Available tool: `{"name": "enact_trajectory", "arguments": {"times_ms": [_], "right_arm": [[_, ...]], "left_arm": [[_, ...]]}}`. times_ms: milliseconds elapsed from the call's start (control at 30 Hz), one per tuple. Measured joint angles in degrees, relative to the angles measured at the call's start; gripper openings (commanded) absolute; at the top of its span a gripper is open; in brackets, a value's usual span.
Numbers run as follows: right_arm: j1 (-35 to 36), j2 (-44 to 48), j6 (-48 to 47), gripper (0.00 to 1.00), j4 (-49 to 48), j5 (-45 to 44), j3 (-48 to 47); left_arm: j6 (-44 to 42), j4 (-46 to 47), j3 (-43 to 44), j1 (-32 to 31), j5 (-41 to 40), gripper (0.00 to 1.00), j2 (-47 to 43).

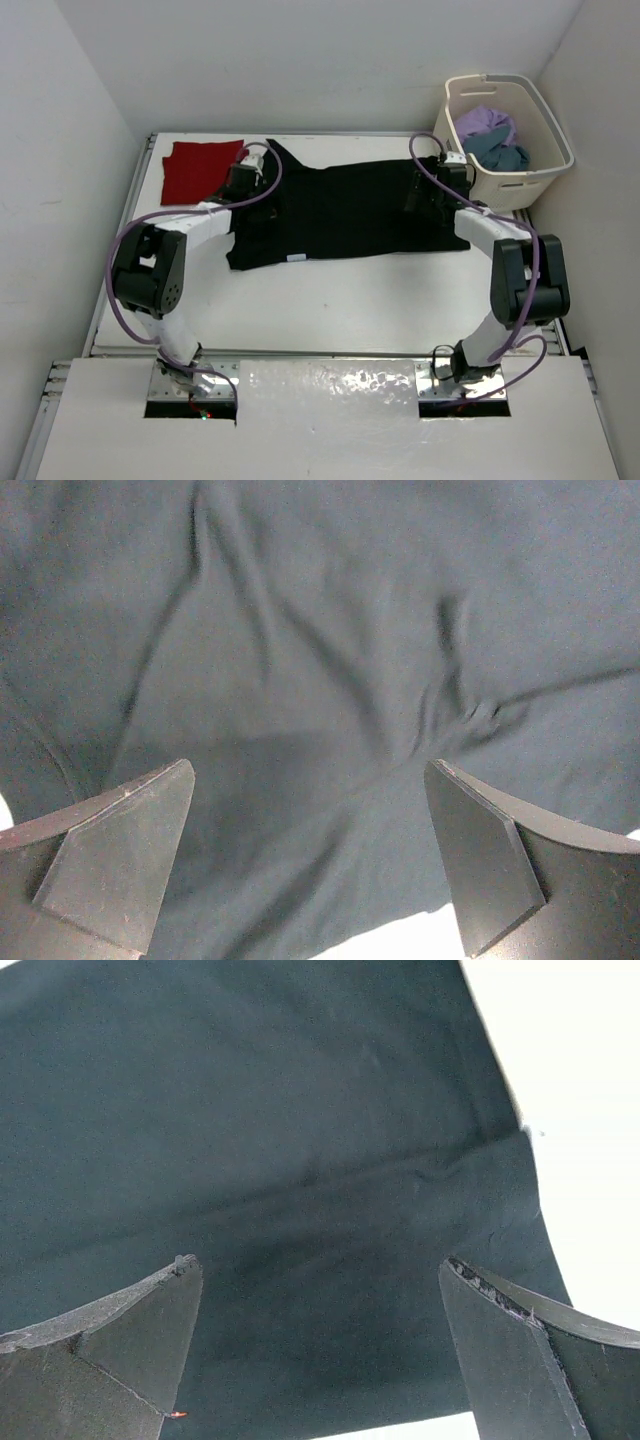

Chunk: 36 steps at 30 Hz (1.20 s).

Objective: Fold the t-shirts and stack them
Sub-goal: Fold the flattened tshirt in 1/3 of the way

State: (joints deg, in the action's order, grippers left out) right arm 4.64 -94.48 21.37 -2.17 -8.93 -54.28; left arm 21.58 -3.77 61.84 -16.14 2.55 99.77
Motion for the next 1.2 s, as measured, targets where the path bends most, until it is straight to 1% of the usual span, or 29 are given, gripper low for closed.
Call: {"name": "enact_trajectory", "arguments": {"times_ms": [133,300,500,600,700,833,900,1033,1100,1200], "right_arm": [[-0.6,-4.3,1.6,0.99,0.7,0.6,0.3],[-3.3,-9.2,3.4,0.99,1.5,3.6,1.7],[-4.5,-8.2,4.6,0.99,0.3,6.4,3.3],[-4.5,-4.0,5.4,0.99,-1.0,7.5,8.7],[-4.5,2.5,6.6,0.99,-0.3,7.1,15.5],[-4.4,14.0,10.1,0.99,3.1,6.3,25.2],[-4.4,19.4,12.0,0.99,5.8,6.1,28.7],[-4.4,29.0,14.7,0.99,12.5,5.9,33.3],[-4.5,32.5,14.7,0.99,16.8,6.1,34.2],[-4.5,35.3,13.9,0.99,22.6,7.4,34.1]], "left_arm": [[1.4,0.7,-4.2,0.0,2.0,1.00,0.2],[2.7,0.9,-2.6,0.0,3.8,1.00,5.4],[6.4,-0.6,-1.2,0.1,4.3,1.00,6.4],[9.0,0.6,-4.6,0.1,4.1,1.00,4.2],[12.2,1.4,-11.4,0.1,3.9,1.00,-1.1],[17.8,2.1,-20.6,-0.6,3.9,1.00,-8.7],[20.3,1.3,-23.5,-2.1,3.6,1.00,-12.1],[24.4,-7.1,-25.6,-6.1,2.0,1.00,-17.4],[26.0,-14.2,-25.9,-7.9,0.9,1.00,-20.2],[26.8,-25.6,-24.9,-9.2,-1.6,1.00,-22.8]]}}
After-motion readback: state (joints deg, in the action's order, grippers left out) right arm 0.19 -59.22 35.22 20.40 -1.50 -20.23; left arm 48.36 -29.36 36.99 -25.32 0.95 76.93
